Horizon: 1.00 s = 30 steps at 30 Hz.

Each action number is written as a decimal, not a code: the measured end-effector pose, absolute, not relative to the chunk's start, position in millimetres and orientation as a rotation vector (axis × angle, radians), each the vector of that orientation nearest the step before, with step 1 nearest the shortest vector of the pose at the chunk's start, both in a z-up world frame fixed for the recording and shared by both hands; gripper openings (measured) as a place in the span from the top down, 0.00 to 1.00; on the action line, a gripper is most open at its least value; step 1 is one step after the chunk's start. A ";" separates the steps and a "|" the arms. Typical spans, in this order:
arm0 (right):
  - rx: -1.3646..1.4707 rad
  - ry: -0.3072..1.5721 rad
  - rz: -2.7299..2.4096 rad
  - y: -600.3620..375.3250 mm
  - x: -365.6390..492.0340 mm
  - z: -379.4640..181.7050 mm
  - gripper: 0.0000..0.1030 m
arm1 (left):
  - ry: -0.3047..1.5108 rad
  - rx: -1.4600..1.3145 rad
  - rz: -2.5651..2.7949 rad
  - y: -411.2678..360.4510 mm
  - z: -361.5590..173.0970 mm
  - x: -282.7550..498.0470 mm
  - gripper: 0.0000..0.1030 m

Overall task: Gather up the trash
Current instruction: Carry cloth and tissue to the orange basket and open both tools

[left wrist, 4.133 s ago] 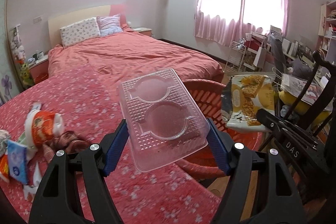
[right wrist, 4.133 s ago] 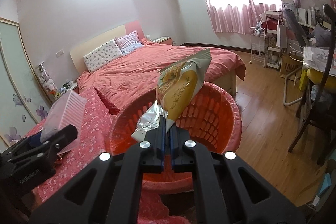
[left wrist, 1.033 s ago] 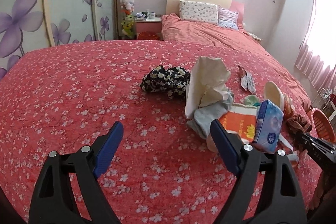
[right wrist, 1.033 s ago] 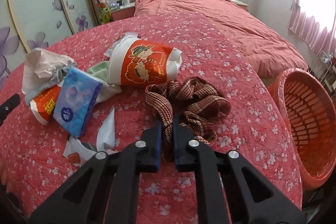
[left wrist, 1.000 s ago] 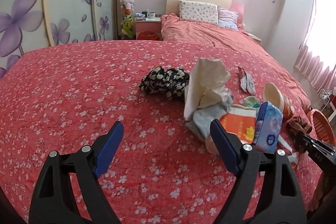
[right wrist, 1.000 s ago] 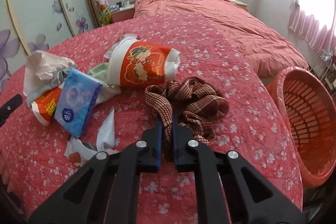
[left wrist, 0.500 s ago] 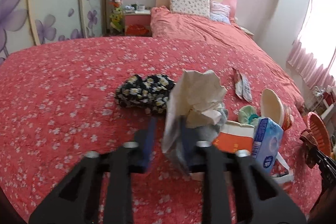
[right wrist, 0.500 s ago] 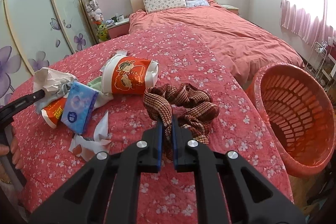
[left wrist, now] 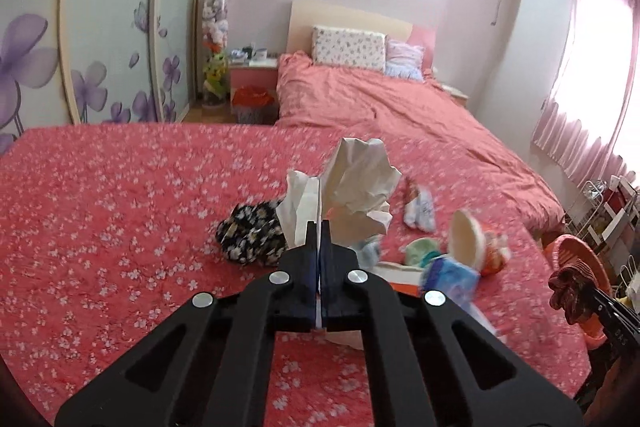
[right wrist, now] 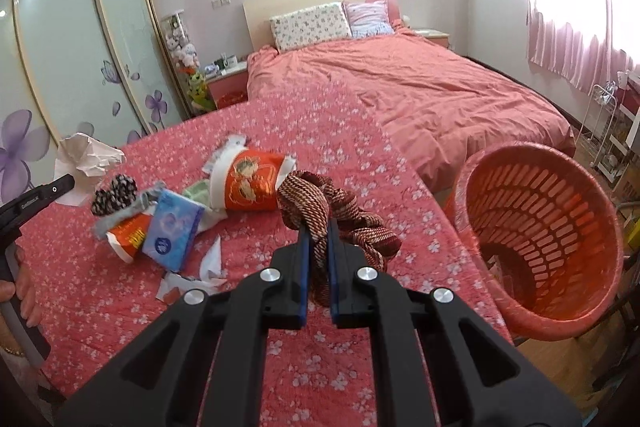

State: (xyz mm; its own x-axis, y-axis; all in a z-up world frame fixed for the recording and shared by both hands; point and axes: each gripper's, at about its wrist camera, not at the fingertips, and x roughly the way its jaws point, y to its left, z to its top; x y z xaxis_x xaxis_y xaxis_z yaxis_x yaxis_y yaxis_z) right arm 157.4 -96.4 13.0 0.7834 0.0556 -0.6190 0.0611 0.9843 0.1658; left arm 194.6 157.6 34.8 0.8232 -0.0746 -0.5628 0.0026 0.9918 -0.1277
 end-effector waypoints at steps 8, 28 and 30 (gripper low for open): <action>0.202 0.623 -0.023 -115.5 134.3 30.5 0.92 | 0.563 -0.114 -0.130 125.3 54.5 172.7 1.00; 0.278 0.524 -0.186 -201.2 86.8 48.0 0.92 | 0.568 -0.098 -0.401 7.9 43.5 152.4 1.00; 0.287 0.516 -0.207 -210.3 83.1 46.6 0.92 | 0.575 -0.103 -0.429 -4.1 41.0 153.2 0.99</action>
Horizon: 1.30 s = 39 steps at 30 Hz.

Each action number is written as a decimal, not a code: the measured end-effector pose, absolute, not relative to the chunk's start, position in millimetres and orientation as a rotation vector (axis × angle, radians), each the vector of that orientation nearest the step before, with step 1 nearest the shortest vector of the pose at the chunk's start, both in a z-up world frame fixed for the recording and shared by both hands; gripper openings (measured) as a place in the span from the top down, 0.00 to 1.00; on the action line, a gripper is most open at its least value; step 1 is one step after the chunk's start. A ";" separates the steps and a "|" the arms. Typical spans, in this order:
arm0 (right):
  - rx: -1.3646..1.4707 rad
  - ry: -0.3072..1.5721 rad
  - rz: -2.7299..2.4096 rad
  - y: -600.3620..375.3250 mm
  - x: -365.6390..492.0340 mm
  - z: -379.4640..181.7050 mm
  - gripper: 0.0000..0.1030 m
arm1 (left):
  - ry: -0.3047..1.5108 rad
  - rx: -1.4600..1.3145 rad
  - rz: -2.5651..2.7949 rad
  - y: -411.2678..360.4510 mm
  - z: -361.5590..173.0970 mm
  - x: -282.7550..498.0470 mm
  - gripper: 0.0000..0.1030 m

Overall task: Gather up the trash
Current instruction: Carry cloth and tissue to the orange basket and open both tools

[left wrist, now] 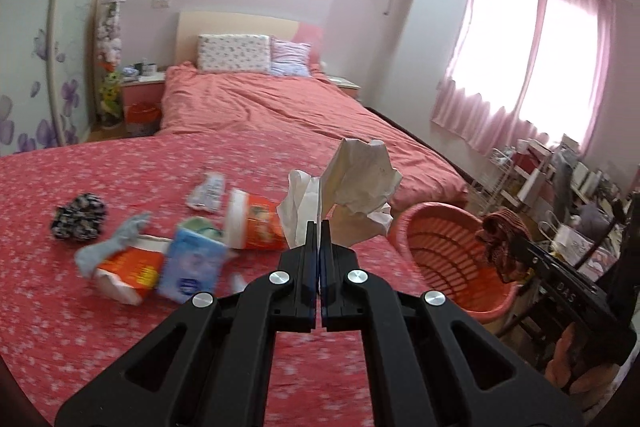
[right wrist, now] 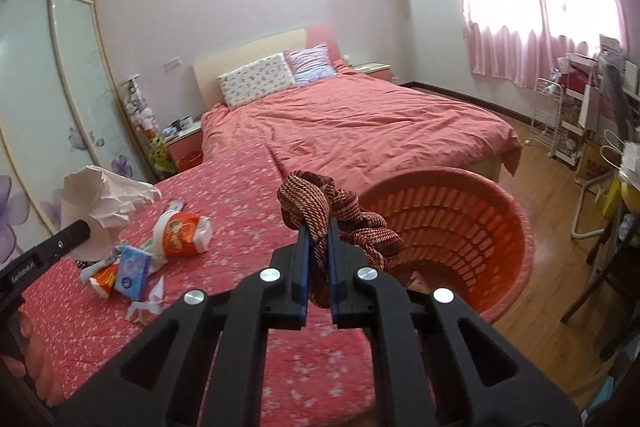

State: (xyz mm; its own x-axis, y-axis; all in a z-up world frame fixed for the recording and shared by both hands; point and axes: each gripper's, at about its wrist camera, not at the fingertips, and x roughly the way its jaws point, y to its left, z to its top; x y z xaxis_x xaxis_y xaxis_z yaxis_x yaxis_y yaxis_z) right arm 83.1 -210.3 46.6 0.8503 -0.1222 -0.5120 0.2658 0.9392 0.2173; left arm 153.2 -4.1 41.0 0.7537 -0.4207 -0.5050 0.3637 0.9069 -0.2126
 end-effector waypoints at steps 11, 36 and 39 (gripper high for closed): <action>0.309 0.469 -0.300 -244.5 73.8 32.4 0.92 | 0.607 -0.104 -0.535 -66.6 24.5 147.9 0.99; 0.391 0.436 -0.353 -309.9 98.7 -12.8 0.91 | 0.702 -0.060 -0.692 -178.0 -13.3 170.7 1.00; 0.396 0.437 -0.354 -313.6 101.2 -16.3 0.91 | 0.711 -0.053 -0.698 -185.2 -16.1 170.9 1.00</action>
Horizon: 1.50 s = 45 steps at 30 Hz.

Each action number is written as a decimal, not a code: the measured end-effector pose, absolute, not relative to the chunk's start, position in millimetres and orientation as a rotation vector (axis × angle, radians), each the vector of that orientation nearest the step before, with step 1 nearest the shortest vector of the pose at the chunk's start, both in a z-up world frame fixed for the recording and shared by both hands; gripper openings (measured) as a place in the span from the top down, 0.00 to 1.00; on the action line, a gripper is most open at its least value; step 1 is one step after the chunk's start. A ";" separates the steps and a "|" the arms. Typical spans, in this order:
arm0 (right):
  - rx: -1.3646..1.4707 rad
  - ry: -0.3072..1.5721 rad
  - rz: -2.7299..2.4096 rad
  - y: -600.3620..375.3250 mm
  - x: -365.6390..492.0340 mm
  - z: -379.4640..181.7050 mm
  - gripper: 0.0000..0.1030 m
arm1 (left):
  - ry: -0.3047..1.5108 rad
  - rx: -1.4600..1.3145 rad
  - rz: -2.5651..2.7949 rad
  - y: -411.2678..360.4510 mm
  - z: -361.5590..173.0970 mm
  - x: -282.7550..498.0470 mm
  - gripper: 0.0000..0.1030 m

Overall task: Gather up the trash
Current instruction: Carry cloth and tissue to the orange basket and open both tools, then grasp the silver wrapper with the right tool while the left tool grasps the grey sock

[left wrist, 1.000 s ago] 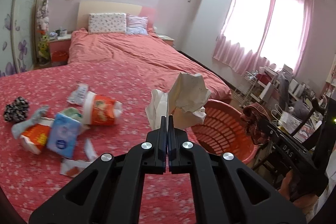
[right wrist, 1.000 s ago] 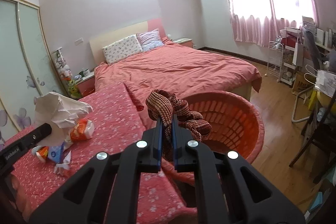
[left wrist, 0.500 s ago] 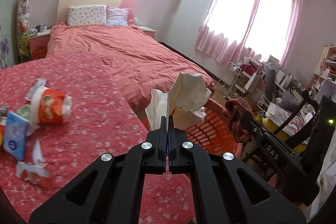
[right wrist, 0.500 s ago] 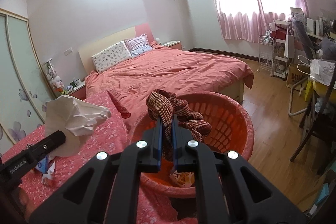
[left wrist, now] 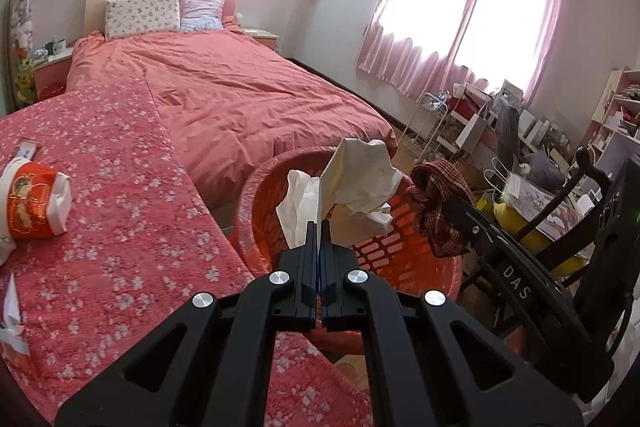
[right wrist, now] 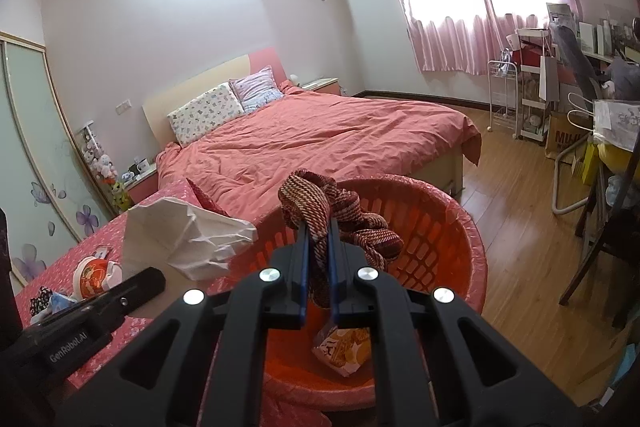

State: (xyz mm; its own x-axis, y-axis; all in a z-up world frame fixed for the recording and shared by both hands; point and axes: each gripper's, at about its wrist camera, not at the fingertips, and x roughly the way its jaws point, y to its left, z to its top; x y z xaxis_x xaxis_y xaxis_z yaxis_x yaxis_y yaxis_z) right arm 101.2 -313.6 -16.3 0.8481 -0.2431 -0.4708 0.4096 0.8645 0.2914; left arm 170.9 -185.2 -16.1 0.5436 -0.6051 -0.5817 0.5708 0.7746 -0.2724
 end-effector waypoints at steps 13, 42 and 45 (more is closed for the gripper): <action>0.436 0.432 -0.332 -324.4 113.3 -22.0 0.85 | 0.753 -0.022 -0.718 -209.2 -26.9 182.3 0.99; 0.330 0.511 -0.278 -256.2 113.2 -1.5 0.48 | 0.746 0.025 -0.412 -74.3 -19.3 175.5 0.49; 0.303 0.526 -0.225 -229.0 118.1 4.5 0.48 | 0.729 0.000 -0.343 -37.0 -13.3 172.6 0.47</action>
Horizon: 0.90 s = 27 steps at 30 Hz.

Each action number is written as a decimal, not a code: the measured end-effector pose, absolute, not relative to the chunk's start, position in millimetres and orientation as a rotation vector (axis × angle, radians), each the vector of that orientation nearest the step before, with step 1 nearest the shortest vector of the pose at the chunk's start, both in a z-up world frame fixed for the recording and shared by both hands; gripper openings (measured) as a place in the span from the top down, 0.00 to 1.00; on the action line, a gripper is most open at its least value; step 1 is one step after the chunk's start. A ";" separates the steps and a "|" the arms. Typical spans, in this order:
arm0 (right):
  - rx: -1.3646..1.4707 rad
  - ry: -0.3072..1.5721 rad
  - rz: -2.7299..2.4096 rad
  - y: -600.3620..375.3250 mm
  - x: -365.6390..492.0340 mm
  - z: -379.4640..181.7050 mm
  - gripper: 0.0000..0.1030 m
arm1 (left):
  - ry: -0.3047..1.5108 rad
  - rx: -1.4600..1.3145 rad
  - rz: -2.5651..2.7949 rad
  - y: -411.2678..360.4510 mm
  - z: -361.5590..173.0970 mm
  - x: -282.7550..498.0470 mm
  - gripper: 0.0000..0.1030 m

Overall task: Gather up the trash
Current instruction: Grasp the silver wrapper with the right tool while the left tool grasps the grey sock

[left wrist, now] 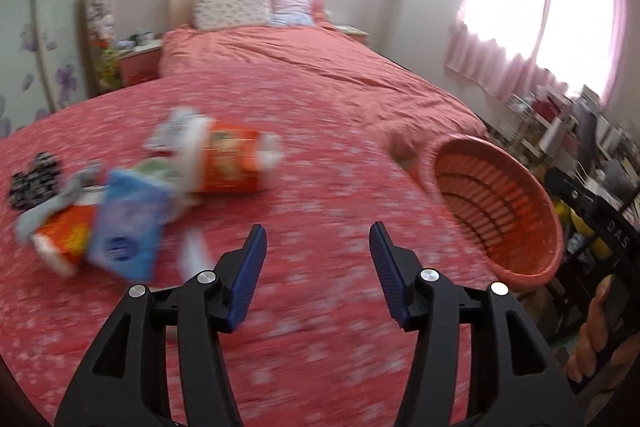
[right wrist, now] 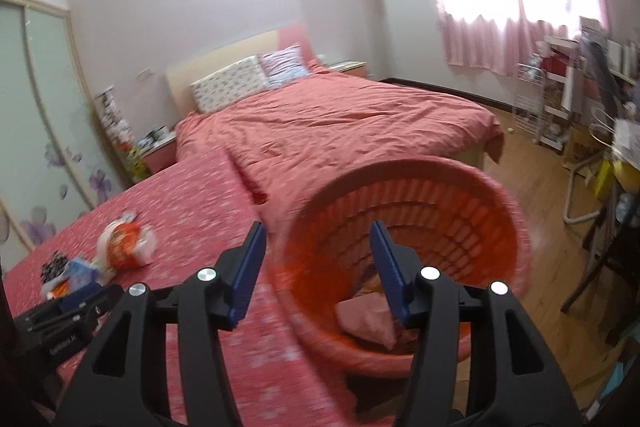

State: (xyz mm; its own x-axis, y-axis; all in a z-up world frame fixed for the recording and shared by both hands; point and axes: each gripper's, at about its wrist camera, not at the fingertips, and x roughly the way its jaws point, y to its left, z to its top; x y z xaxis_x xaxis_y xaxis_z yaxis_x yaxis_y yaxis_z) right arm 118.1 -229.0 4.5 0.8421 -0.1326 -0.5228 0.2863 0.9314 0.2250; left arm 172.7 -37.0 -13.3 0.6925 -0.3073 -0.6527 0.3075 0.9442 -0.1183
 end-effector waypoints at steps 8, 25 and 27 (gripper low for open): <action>0.222 0.582 -0.040 -134.9 137.7 10.9 0.48 | 0.693 -0.025 -0.124 60.6 -9.4 169.4 0.46; 0.127 0.800 0.157 -3.1 186.7 -36.0 0.48 | 0.703 -0.100 0.078 177.9 -23.1 163.0 0.43; 0.106 0.829 0.151 2.3 191.8 -43.3 0.48 | 0.706 -0.104 0.077 184.3 -25.9 161.7 0.43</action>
State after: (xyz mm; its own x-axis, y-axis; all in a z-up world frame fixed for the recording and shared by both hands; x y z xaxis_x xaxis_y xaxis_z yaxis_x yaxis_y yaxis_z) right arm 191.8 2.3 -43.3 0.6659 0.1748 -0.7252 -0.0923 0.9840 0.1525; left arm 161.6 184.3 -25.9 0.7586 0.0359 -0.6506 -0.1060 0.9920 -0.0688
